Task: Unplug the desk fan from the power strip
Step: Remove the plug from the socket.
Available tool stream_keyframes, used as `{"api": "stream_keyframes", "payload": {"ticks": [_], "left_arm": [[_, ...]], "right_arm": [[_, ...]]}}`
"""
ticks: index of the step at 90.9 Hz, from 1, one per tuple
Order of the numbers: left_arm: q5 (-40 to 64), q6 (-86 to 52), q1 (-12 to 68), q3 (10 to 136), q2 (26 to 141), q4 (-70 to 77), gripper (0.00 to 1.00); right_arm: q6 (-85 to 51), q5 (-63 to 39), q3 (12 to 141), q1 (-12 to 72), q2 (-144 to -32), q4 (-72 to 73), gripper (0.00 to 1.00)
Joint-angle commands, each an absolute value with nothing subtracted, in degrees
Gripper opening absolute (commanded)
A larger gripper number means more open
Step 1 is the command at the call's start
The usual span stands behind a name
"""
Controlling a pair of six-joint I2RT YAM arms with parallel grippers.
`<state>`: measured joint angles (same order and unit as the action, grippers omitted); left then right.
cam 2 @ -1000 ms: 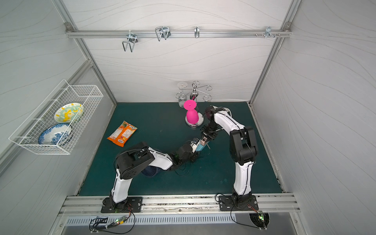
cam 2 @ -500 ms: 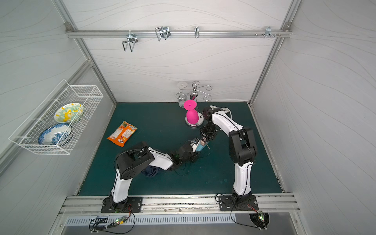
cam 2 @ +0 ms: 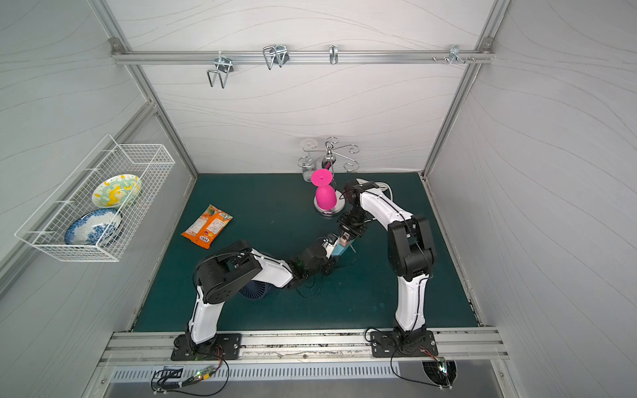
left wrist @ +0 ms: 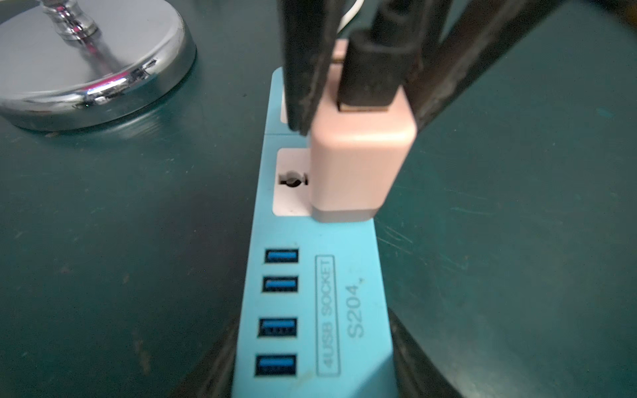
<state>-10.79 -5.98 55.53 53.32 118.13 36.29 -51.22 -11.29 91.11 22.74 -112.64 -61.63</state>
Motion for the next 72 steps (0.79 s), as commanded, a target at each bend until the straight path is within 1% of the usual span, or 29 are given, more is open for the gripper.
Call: {"api": "stream_keyframes", "payload": {"ticks": [1, 42, 56, 72], "left_arm": [[-9.75, -5.33, 55.46, 54.15, 119.91, 32.86, 0.37], [-9.34, -5.44, 55.46, 53.69, 119.82, 33.3, 0.37], [-9.97, -6.01, 55.33, 53.64, 119.79, 33.24, 0.36], [-9.87, -7.1, 54.72, 53.77, 119.76, 33.06, 0.36]], "right_arm": [[-50.45, -10.51, 89.56, 22.41, -111.01, -60.71, 0.09], [-50.49, -9.97, 96.87, 23.18, -115.47, -63.26, 0.09], [-50.43, -9.79, 96.88, 23.37, -115.29, -63.24, 0.08], [-50.24, -9.09, 92.84, 23.37, -112.88, -61.53, 0.08]]}}
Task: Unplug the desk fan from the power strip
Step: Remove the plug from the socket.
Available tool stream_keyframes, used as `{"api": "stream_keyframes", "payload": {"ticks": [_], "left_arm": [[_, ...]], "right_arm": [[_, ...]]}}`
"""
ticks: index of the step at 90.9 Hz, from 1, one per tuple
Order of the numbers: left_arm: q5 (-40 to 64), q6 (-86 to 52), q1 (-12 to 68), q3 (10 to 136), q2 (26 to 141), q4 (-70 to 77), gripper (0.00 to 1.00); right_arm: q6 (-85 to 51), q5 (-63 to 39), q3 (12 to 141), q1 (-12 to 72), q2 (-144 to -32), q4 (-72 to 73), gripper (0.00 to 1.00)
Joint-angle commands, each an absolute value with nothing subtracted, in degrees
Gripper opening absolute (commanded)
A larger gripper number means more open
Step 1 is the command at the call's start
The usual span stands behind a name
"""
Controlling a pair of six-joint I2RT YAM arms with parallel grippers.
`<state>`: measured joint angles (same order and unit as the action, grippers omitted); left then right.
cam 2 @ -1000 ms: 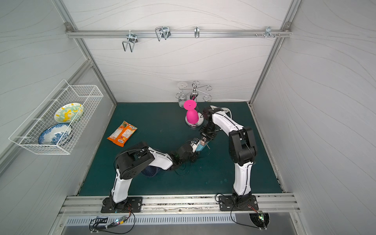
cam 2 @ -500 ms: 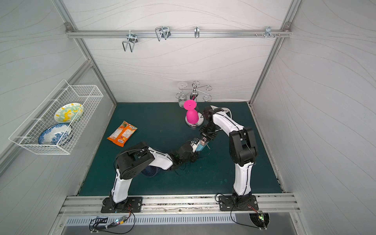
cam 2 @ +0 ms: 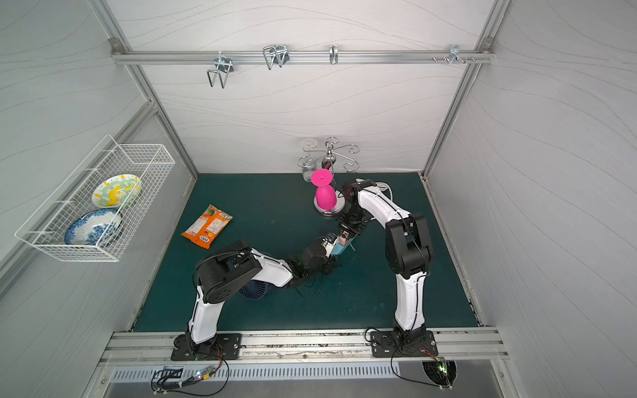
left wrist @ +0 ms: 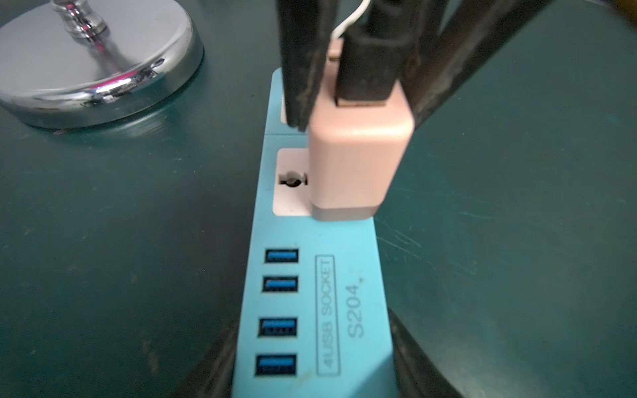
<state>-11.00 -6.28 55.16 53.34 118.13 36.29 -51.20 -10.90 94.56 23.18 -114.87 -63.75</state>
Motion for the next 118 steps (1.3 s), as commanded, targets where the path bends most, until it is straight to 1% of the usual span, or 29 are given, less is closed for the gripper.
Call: {"api": "stream_keyframes", "payload": {"ticks": [1, 27, 58, 73, 88, 108, 118], "left_arm": [[-9.9, -7.07, 54.74, 53.73, 119.78, 33.06, 0.36], [-9.51, -7.04, 54.49, 53.82, 119.86, 33.07, 0.36], [-9.08, -7.01, 54.5, 53.79, 119.83, 33.12, 0.35], [-9.07, -6.72, 54.55, 53.62, 119.69, 33.1, 0.35], [-9.49, -7.79, 54.38, 53.76, 119.53, 32.34, 0.35], [-8.96, -9.32, 53.53, 53.39, 119.28, 32.28, 0.35], [-8.82, -9.01, 53.44, 53.35, 119.16, 32.18, 0.35]], "right_arm": [[-50.26, -9.07, 92.52, 23.38, -112.69, -61.4, 0.08], [-51.25, -7.23, 86.54, 23.91, -108.77, -58.52, 0.08], [-50.69, -6.82, 96.01, 25.08, -115.79, -63.56, 0.08], [-51.18, -6.55, 96.37, 25.65, -116.57, -64.3, 0.08], [-51.09, -6.69, 93.43, 25.36, -114.23, -62.29, 0.08], [-52.94, -7.01, 83.25, 24.25, -107.22, -54.62, 0.08], [-53.6, -6.97, 81.94, 24.26, -106.22, -53.15, 0.08]]}}
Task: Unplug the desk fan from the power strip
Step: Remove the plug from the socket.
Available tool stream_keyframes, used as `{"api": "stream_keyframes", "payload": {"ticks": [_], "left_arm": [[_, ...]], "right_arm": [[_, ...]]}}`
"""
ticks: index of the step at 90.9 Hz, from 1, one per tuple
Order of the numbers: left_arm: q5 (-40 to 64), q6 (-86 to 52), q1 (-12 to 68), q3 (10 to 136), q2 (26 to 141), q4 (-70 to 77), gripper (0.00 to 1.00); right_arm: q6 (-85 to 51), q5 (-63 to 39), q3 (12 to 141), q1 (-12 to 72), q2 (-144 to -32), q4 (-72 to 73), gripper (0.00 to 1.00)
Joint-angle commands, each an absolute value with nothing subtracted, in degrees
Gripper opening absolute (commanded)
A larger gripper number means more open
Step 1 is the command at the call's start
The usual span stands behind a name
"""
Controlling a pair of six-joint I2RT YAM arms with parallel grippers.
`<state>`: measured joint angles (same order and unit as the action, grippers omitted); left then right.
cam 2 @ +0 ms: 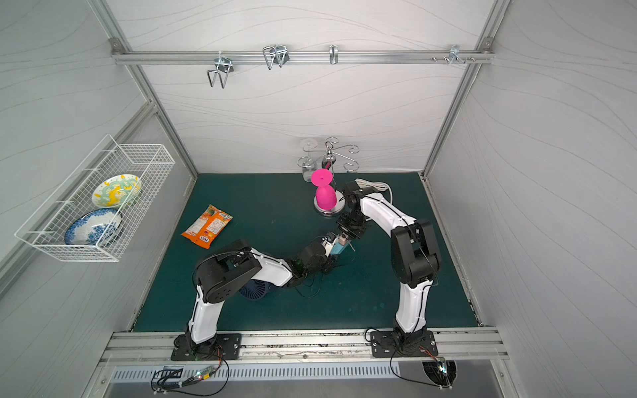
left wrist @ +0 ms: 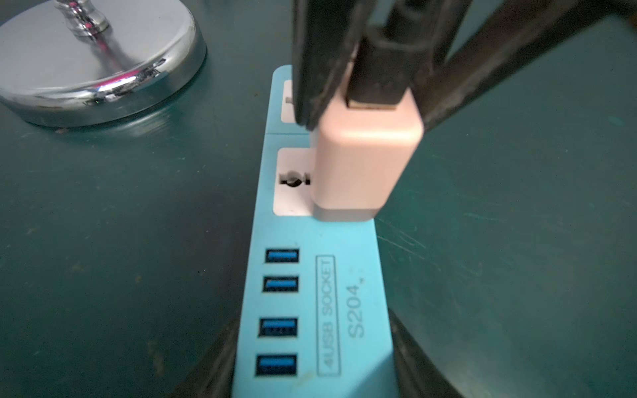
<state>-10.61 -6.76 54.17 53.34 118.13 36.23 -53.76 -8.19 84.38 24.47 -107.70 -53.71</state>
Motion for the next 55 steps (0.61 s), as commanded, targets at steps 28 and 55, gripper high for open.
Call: {"api": "stream_keyframes", "payload": {"ticks": [28, 55], "left_arm": [[-8.51, -8.01, 53.53, 53.43, 119.31, 31.9, 0.34], [-8.84, -8.52, 53.65, 53.08, 119.36, 31.79, 0.34]], "right_arm": [[-50.68, -5.04, 94.01, 25.3, -114.46, -63.28, 0.07], [-51.28, -5.9, 95.52, 25.39, -114.78, -63.74, 0.07]]}}
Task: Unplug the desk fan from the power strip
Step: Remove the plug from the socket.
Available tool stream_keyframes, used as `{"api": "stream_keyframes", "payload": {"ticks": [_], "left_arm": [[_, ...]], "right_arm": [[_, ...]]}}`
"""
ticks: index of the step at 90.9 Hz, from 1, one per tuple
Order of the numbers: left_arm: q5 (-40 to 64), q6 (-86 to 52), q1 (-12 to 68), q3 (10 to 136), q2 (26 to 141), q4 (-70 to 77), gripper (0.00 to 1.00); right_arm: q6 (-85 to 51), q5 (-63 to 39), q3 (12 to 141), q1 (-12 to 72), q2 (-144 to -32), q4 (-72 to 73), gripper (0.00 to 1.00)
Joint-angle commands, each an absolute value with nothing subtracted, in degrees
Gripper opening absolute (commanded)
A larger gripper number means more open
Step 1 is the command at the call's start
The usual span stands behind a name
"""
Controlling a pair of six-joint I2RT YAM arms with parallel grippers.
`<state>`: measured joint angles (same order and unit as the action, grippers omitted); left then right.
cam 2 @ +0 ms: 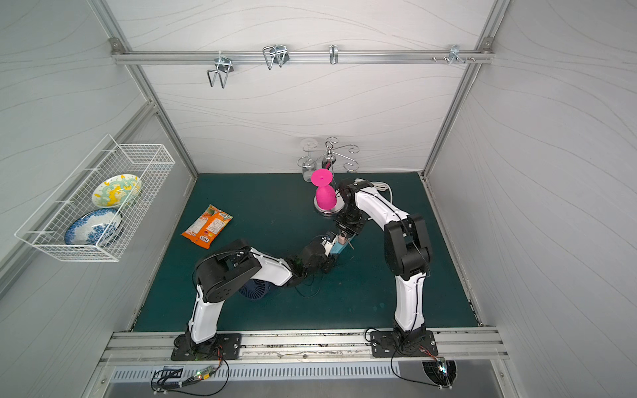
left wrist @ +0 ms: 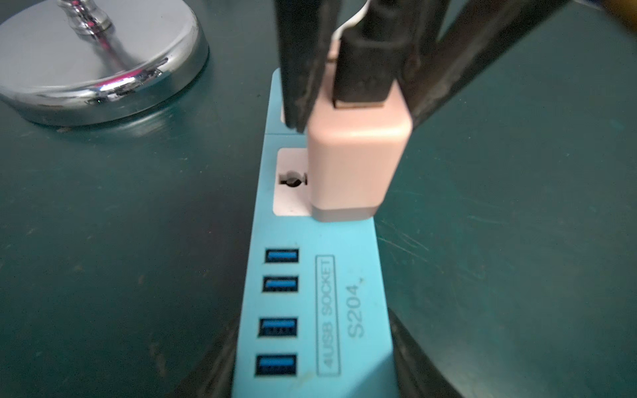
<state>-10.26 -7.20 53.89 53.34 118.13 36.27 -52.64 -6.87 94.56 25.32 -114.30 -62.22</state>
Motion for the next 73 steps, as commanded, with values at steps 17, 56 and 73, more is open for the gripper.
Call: {"api": "stream_keyframes", "payload": {"ticks": [17, 56, 73], "left_arm": [[-9.09, -8.54, 53.66, 52.65, 119.38, 32.56, 0.34], [-9.7, -8.21, 53.57, 52.84, 119.46, 33.53, 0.34], [-9.6, -7.95, 53.87, 52.74, 119.6, 33.76, 0.34]], "right_arm": [[-51.31, -6.52, 94.32, 23.52, -113.87, -62.85, 0.04], [-51.24, -6.14, 87.85, 22.9, -108.76, -59.4, 0.04], [-51.47, -5.01, 85.57, 22.63, -107.85, -58.86, 0.04]]}}
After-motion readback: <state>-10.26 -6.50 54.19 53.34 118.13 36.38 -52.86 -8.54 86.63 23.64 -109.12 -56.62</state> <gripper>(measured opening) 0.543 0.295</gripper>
